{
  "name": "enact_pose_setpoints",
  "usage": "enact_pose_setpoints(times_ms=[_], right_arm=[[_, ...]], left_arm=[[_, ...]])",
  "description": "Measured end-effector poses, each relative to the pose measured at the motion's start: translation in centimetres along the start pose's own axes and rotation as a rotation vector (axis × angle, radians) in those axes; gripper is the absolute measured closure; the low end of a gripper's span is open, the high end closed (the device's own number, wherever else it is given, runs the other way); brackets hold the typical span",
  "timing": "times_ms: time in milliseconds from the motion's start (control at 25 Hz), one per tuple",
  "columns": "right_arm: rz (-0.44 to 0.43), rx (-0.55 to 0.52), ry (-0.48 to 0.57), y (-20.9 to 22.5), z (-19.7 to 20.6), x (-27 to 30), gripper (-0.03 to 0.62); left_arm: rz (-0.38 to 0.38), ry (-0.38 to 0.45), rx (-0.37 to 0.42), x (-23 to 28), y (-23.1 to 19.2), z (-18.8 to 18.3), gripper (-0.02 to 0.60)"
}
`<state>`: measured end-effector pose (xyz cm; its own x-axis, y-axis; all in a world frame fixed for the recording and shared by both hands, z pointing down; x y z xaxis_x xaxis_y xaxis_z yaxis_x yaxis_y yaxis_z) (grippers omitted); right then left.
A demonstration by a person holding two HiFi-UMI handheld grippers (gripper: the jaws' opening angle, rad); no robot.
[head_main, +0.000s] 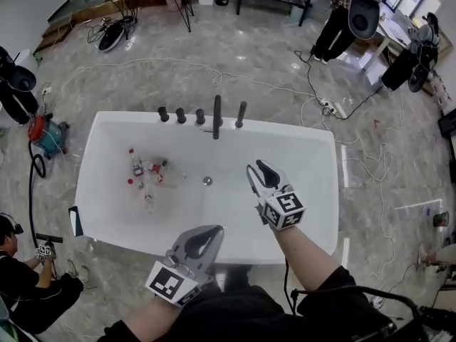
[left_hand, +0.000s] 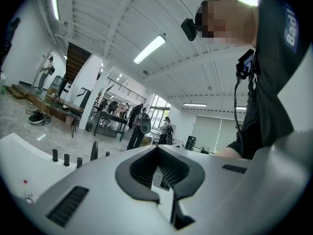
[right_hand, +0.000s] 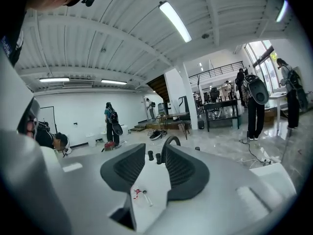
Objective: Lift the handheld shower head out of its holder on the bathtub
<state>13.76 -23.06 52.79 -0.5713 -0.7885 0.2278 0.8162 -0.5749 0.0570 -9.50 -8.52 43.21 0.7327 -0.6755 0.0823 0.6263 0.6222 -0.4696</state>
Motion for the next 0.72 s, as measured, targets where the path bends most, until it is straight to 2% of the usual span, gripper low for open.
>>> enact_pose_setpoints(times_ms=[240, 720], right_arm=[[0.034, 0.027, -0.044, 3.4, 2.4, 5.3, 0.474], [0.107, 0.063, -0.126, 10.5, 7.9, 14.6, 0.424]], left_arm=[[-0.004, 0.002, -0.011, 0.8, -2.4, 0.0, 0.581], [-0.023, -0.04, -0.023, 2.1, -6.3, 3.6, 0.581]])
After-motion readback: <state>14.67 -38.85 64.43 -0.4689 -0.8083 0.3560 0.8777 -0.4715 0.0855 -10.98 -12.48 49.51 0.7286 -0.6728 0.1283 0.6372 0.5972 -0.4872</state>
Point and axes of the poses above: the fingertips, and each gripper's own axes: x forward along the fingers, y to its right, z out of its underside, the point moved 10 cm from there along -x, backward along the fingers, and after that the axes turned 8 degrees about -x, right-handed, at the moved point
